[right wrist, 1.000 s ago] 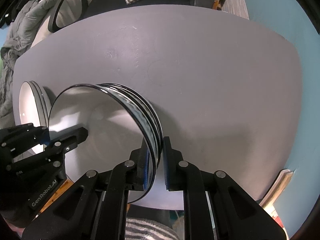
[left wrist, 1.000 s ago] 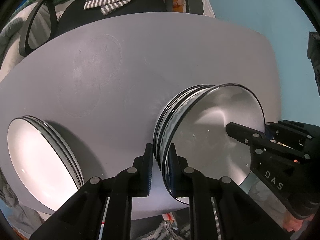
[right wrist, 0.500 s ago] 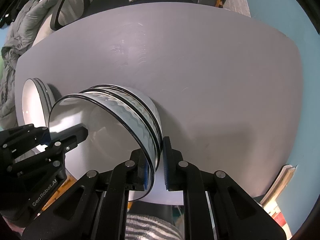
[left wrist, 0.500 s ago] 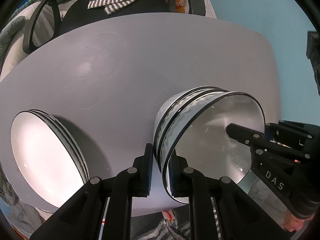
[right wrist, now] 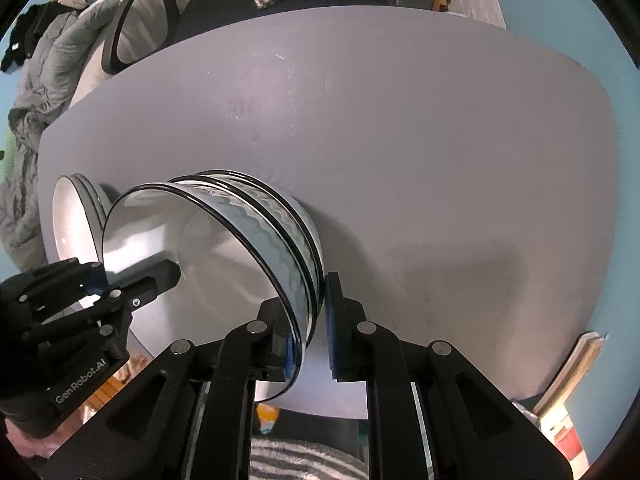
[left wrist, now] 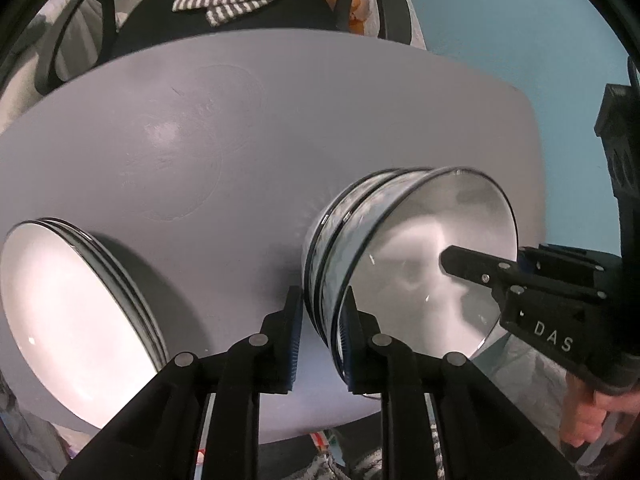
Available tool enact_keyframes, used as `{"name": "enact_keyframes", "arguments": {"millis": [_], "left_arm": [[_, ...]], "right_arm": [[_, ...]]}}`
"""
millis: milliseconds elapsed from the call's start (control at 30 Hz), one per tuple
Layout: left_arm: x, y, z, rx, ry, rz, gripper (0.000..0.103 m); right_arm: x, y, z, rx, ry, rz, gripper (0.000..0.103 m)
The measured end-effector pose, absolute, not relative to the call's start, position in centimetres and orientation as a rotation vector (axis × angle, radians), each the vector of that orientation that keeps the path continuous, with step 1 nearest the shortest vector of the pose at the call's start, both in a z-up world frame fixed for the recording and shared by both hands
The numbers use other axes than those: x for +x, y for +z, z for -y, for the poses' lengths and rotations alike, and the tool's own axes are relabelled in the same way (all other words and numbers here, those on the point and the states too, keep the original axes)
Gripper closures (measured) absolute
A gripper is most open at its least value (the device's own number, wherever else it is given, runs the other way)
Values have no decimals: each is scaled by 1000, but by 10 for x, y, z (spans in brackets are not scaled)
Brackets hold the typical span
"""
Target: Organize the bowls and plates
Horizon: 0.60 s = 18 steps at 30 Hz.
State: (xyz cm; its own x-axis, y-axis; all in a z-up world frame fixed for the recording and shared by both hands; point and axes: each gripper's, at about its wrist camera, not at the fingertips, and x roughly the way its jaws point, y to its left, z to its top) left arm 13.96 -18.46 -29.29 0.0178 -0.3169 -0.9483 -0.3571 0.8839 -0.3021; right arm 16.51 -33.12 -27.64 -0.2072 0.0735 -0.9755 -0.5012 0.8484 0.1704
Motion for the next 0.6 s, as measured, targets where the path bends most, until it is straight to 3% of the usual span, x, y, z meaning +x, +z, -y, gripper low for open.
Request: {"name": "enact_keyframes", "arguments": {"millis": [100, 167, 300, 600], "left_arm": [[136, -304, 187, -554, 52, -1590, 71], [134, -307, 188, -586, 49, -1579, 71], [132, -312, 190, -633, 41, -1566, 71], [125, -321, 199, -669, -24, -1537, 71]], "right_arm": [[166, -276, 335, -335, 550, -1721, 91], [167, -276, 337, -340, 559, -1723, 90], [168, -282, 344, -289, 584, -1764, 78], [171, -278, 363, -208, 623, -1724, 76]]}}
